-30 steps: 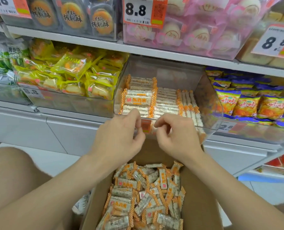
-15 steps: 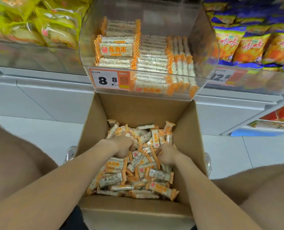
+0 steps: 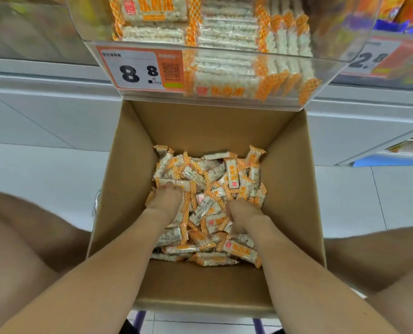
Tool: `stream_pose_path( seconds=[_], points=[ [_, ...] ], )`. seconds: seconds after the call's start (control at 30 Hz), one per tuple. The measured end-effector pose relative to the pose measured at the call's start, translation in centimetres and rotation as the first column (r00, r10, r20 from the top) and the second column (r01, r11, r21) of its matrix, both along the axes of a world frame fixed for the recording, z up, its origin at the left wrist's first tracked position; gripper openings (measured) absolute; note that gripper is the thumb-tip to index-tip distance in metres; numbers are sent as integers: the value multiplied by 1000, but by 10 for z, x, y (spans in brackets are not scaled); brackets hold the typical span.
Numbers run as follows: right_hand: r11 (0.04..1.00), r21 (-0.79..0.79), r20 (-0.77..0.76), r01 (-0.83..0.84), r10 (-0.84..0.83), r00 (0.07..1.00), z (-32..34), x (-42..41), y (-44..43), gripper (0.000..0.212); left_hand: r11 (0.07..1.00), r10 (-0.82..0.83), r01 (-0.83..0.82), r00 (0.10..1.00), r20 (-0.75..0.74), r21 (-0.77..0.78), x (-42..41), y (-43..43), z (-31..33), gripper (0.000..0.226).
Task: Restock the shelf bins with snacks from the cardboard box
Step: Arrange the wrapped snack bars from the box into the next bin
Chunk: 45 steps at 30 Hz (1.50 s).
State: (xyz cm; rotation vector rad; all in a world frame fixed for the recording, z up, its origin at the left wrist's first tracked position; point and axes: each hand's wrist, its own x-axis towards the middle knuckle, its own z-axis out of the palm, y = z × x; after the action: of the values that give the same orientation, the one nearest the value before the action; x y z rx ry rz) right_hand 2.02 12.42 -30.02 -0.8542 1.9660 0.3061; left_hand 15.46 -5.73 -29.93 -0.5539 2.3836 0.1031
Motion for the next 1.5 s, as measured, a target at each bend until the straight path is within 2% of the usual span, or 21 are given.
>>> stream_pose_path(
  seconds=[0.1,0.17,0.23,0.3,0.33,0.37,0.43,0.47,0.6,0.67,0.8,0.87,0.97,1.03,1.1,1.17,1.23,1.33,1.37,1.4,1.5],
  points=[
    [968,-162,39,193,-189,981,-4,-2,1,40,1000,-13,14,999,33,-26,3,-3,-8,52],
    [855,-309,187,417,-376,908,-1,-4,-3,48,999,39,-40,998,39,24,3,-2,-5,46],
    [668,-334,420,665,-527,739,13,-5,-12,54,987,110,-108,994,-12,119,3,-5,1,31],
    [493,-260,571,831,-615,543,36,-4,-22,44,954,220,-191,970,-107,231,0,-10,11,34],
    [433,-231,610,872,-633,476,46,-4,-24,37,926,287,-235,946,-148,294,-3,-12,17,39],
    [396,-212,643,893,-632,433,52,-4,-25,40,888,363,-282,915,-176,365,-5,-13,25,42],
    [370,-207,681,906,-610,405,63,-6,-25,65,789,496,-351,848,-187,504,-12,-14,48,41],
    [344,-206,708,916,-594,382,69,-8,-25,67,745,537,-364,824,-180,559,-14,-13,60,38],
    [212,-137,799,968,-553,235,102,-18,-20,35,646,560,-323,816,-142,691,-19,-15,113,20],
    [194,-183,783,964,-564,262,120,-21,-18,36,629,550,-309,825,-128,713,-16,-19,137,14],
    [191,-331,744,924,-550,381,156,-17,-17,37,546,556,-307,829,-63,780,-6,-25,181,30],
    [191,-448,706,873,-523,477,172,-14,-19,36,510,548,-315,837,-20,801,-1,-27,203,36],
    [166,-590,653,790,-477,588,197,-5,-26,30,511,546,-270,835,-65,816,5,-33,230,35],
    [89,-645,653,759,-453,607,216,2,-30,34,560,536,-221,831,-146,798,9,-36,241,39],
    [29,-668,668,743,-416,617,234,7,-30,38,689,484,-138,818,-310,711,14,-36,249,47],
    [-46,-663,694,747,-412,591,245,11,-29,31,815,399,-42,764,-507,578,20,-32,254,57],
    [-132,-601,752,788,-427,502,249,13,-29,22,886,316,22,704,-637,464,25,-28,254,64],
    [-271,-357,911,894,-314,268,252,16,-31,25,900,307,57,620,-722,432,28,-24,254,65],
    [-314,-296,941,902,-256,220,253,17,-31,28,893,328,65,586,-741,446,27,-22,257,65],
    [-338,-291,947,895,-238,218,254,18,-30,33,880,361,68,550,-753,471,26,-20,259,66],
    [-351,-386,914,853,-272,301,253,21,-30,44,819,479,61,474,-739,570,24,-17,269,66]
  ],
)
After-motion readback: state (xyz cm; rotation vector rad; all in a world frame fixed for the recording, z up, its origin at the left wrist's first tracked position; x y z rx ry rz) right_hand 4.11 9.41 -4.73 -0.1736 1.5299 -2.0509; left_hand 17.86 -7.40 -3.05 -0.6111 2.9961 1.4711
